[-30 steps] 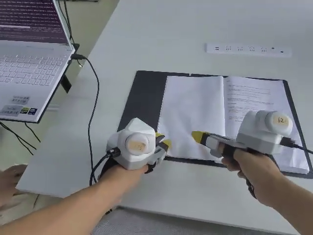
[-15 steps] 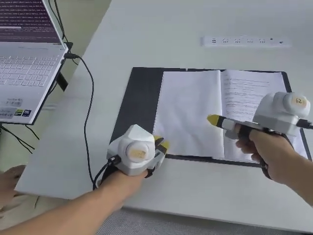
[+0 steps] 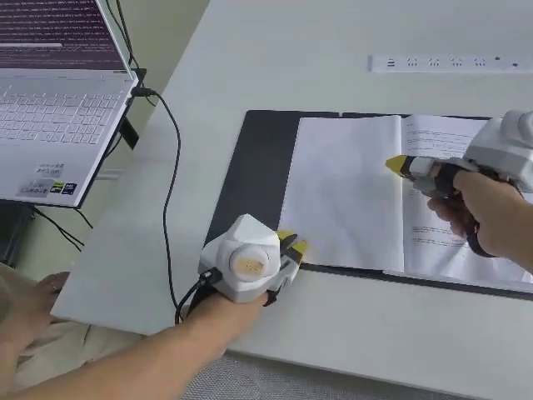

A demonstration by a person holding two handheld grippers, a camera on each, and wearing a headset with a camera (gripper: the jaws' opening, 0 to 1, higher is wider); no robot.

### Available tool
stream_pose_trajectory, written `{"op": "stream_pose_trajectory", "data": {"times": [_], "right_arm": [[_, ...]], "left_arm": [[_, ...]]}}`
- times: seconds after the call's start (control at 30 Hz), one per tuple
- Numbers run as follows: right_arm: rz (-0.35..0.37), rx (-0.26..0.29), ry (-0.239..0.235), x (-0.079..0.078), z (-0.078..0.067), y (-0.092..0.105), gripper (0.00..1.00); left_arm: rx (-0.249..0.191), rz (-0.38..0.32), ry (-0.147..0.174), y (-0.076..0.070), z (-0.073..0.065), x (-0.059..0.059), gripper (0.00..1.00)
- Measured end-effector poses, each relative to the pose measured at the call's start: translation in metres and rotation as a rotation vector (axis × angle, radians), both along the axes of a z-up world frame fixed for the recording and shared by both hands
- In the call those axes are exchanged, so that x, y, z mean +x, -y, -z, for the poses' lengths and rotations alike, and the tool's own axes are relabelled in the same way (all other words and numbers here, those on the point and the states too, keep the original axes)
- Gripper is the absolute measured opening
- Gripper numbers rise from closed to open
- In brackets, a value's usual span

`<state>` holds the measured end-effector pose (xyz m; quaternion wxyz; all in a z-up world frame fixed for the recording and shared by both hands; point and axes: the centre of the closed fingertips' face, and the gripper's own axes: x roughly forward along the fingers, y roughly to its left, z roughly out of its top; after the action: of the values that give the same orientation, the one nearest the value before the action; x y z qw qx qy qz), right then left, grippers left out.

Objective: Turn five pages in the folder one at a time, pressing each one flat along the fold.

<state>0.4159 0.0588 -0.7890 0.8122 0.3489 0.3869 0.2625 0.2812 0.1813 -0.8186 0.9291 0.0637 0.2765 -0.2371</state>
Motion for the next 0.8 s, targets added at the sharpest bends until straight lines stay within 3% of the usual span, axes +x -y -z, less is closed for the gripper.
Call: {"op": "stream_pose_trajectory", "data": {"times": [0.2,0.27,0.8], "right_arm": [[0.079,0.042,-0.066,0.024,0.017,0.010,0.00],[0.106,0.101,-0.090,0.031,0.016,0.008,0.00],[0.339,0.254,-0.109,0.089,0.019,0.017,0.00]], "left_arm": [[0.002,0.001,0.003,0.001,0.000,0.000,0.08],[0.002,-0.001,0.004,0.001,0.000,0.000,0.08],[0.001,-0.002,0.008,0.001,0.001,0.000,0.08]]}}
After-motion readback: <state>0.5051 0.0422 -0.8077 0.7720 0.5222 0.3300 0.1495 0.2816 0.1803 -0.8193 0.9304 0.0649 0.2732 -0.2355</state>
